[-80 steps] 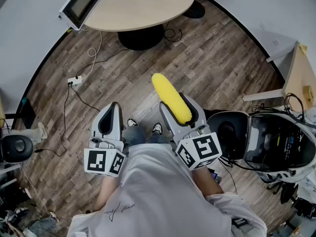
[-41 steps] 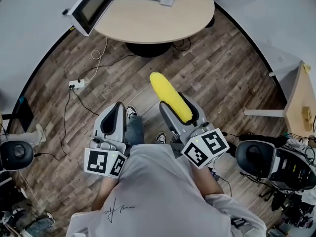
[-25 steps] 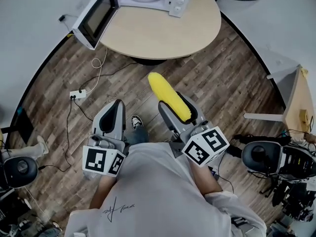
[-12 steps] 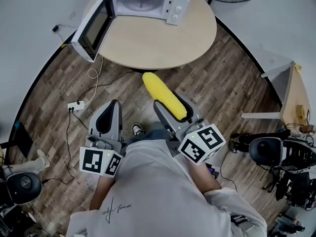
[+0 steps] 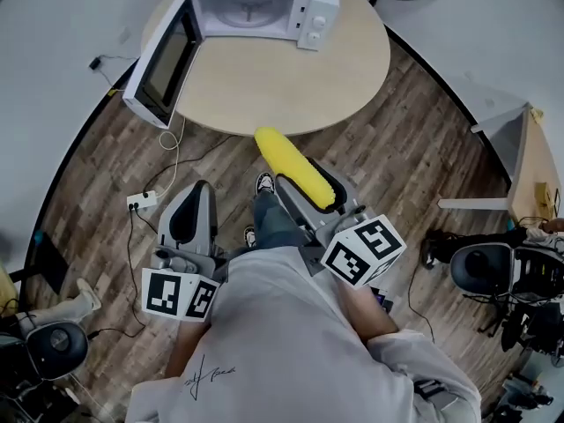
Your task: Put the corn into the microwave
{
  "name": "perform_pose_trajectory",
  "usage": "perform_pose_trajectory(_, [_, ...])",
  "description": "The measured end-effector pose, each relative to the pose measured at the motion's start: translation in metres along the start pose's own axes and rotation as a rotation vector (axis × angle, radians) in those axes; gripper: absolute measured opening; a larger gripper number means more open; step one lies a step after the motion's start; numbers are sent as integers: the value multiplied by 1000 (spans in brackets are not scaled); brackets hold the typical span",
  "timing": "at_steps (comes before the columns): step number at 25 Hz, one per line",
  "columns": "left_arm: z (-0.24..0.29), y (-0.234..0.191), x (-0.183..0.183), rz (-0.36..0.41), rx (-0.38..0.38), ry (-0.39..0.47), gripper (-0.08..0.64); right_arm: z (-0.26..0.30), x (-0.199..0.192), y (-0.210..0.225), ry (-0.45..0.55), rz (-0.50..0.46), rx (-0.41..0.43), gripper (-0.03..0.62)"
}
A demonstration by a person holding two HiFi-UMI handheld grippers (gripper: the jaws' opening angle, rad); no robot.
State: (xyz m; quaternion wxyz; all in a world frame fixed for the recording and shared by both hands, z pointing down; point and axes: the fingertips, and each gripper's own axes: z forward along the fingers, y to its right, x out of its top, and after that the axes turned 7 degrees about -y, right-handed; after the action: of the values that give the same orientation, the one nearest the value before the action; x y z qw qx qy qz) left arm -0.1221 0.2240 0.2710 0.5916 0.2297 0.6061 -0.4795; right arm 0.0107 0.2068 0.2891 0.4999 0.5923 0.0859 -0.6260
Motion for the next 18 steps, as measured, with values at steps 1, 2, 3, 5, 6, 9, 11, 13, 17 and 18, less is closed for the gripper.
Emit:
perform_pose_trajectory(1, [5,-3,3,1,3,2,-11,6,4,3,2,1,3,262])
perform_pose_trajectory(2, [11,-7,6,5,4,1,-11,12,8,6,2,1,5,262])
perform_pose_trajectory(3, [16,-11,9,7,4,-2,-11,18,11,8,1,2,7,262])
perform_pose_trajectory(5, [29,-19,13,8,0,-11,-11,31,19,13,0,5,9,262])
perform_pose_trajectory(6, [36,-23,16,4,-5,-15,-11,38,23,17,0,6,9,262])
perform_pose_trajectory(9, [58,-32,25,-8,-21,-16,-11,58,34,28,-5,12,6,262])
perform_pose_trajectory(11, [73,-37,28,-7,-28,-20,-11,72,40,36,-10,15,8,262])
perform_pose_trajectory(13, [89,-43,30,-2,-35,-32,-11,84,48,45,-12,14,8,262])
perform_pose_trajectory(17, [116,-54,38,9,-45,-51,-11,103,62,61,-15,14,-4,261])
perform_pose_trajectory(18, [123,-57,41,12,-45,-53,-11,108,65,65,-15,16,-4,262])
